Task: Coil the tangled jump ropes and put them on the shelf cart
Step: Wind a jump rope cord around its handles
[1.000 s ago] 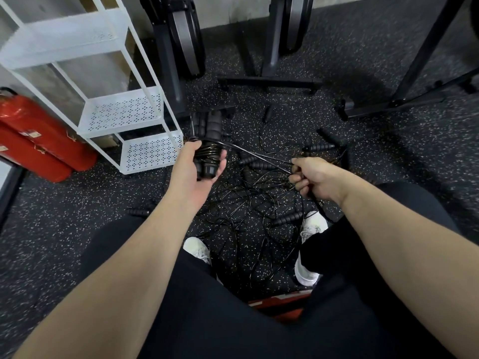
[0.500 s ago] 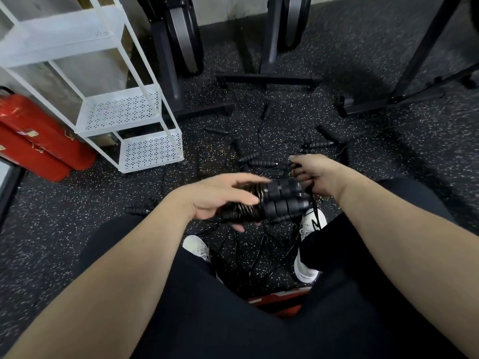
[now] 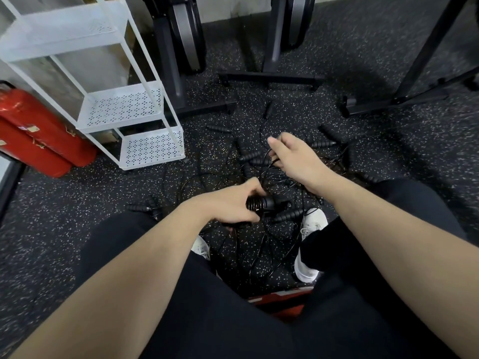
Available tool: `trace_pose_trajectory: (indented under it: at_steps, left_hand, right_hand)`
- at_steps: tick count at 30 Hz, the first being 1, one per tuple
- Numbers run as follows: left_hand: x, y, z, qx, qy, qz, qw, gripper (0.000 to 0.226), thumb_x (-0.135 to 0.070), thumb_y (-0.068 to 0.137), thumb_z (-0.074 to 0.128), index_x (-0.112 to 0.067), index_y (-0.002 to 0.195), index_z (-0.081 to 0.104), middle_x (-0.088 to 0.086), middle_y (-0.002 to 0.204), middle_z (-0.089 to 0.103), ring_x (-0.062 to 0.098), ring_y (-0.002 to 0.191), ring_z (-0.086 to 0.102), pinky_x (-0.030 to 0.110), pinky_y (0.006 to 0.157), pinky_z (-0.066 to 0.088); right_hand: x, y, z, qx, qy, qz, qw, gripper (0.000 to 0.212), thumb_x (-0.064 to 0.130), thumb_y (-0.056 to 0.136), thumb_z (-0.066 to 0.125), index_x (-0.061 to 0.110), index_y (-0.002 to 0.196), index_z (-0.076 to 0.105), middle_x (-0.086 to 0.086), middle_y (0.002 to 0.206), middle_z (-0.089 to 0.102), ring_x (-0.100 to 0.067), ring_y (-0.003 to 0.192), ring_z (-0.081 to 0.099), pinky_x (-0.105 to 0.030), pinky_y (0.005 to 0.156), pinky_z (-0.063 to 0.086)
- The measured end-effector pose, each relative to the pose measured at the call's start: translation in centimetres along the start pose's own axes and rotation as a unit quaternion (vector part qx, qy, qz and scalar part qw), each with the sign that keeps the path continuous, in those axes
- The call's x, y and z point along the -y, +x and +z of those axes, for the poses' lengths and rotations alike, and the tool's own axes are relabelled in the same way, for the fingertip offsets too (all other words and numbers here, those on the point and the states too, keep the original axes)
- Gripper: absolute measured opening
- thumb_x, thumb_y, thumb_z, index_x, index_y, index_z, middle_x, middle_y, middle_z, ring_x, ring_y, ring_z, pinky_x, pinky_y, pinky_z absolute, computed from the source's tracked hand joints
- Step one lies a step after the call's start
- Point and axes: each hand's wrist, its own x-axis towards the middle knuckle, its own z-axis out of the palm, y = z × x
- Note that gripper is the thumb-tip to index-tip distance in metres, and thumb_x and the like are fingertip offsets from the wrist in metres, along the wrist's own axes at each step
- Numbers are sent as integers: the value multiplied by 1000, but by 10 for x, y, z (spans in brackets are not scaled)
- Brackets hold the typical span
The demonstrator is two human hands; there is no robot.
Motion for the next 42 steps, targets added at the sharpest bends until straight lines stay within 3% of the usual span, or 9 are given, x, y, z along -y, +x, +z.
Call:
trace_pose_trajectory:
  at_steps: [3, 6, 9, 12, 16, 22, 32, 36, 42]
  left_hand:
    - [3, 4, -5, -75, -74, -6, 994, 73, -9, 94, 72, -26, 143, 21, 6, 141, 57, 32, 77, 74, 51, 71, 63]
    - [7, 6, -12, -142, -70, -5, 987, 104, -15, 96, 70, -48, 160, -4, -4, 144, 49, 16, 67, 74, 37, 68, 63]
    - [15, 12, -13, -238, -52, -3, 970, 81, -20, 97, 67, -48, 159, 23, -1, 134, 60, 18, 64, 72, 42, 65, 63]
    - [23, 16, -14, -326, -78, -14, 942, 72, -28, 96, 66, -56, 153, 31, -3, 129, 55, 20, 81, 71, 44, 71, 63]
    - [24, 15, -15, -379, -127, -23, 916, 70, -34, 94, 65, -62, 148, 30, -7, 128, 54, 25, 90, 71, 48, 82, 62]
    - [32, 15, -24, -434, -225, -36, 872, 66, -21, 98, 64, -42, 154, 36, 0, 132, 54, 23, 87, 70, 45, 63, 65]
    - [13, 11, -13, -440, -385, 16, 811, 58, -12, 100, 63, -42, 147, 45, -22, 118, 55, 21, 105, 69, 47, 71, 65]
    - [20, 8, -22, -453, -452, 4, 769, 57, -10, 100, 62, -43, 144, 50, -10, 124, 61, 24, 105, 70, 51, 71, 65]
    - [24, 3, -27, -474, -511, 12, 717, 55, -10, 100, 63, -41, 144, 51, -9, 119, 67, 11, 81, 75, 57, 74, 63]
  right_hand:
    - [7, -2, -3, -23, 16, -32, 999, 33, 40, 105, 49, 22, 78, 47, 10, 84, 65, -7, 74, 58, -30, 71, 46]
    - [9, -7, -11, -32, -27, -81, 996, 32, 42, 103, 53, 20, 80, 53, 11, 79, 65, -7, 71, 56, -36, 74, 50]
    - [14, -13, -13, 27, -73, -72, 994, 26, 49, 102, 52, 25, 98, 58, 10, 74, 62, -6, 63, 51, -31, 67, 44]
    - [14, -14, -17, 89, -59, 23, 994, 32, 53, 105, 41, 30, 121, 55, 4, 83, 66, -12, 67, 53, -30, 62, 44]
    - [0, -8, -25, 154, -109, 95, 977, 42, 51, 108, 34, 24, 107, 66, 9, 65, 54, -8, 53, 40, -24, 53, 33]
    - [-17, -6, -36, 234, -23, 154, 960, 33, 39, 109, 41, 14, 98, 60, 9, 58, 42, -7, 48, 31, -21, 46, 25]
    - [-24, 3, -23, 48, 100, 202, 973, 29, 35, 108, 47, 14, 92, 59, 4, 59, 48, -5, 42, 39, -18, 37, 30]
    - [-20, 0, -27, 139, 80, 119, 980, 29, 44, 106, 48, 19, 101, 60, 10, 63, 39, -6, 51, 29, -19, 44, 25]
    - [-23, -1, -27, 222, 88, 171, 956, 30, 38, 104, 54, 15, 115, 69, 10, 63, 37, -5, 53, 27, -16, 41, 21]
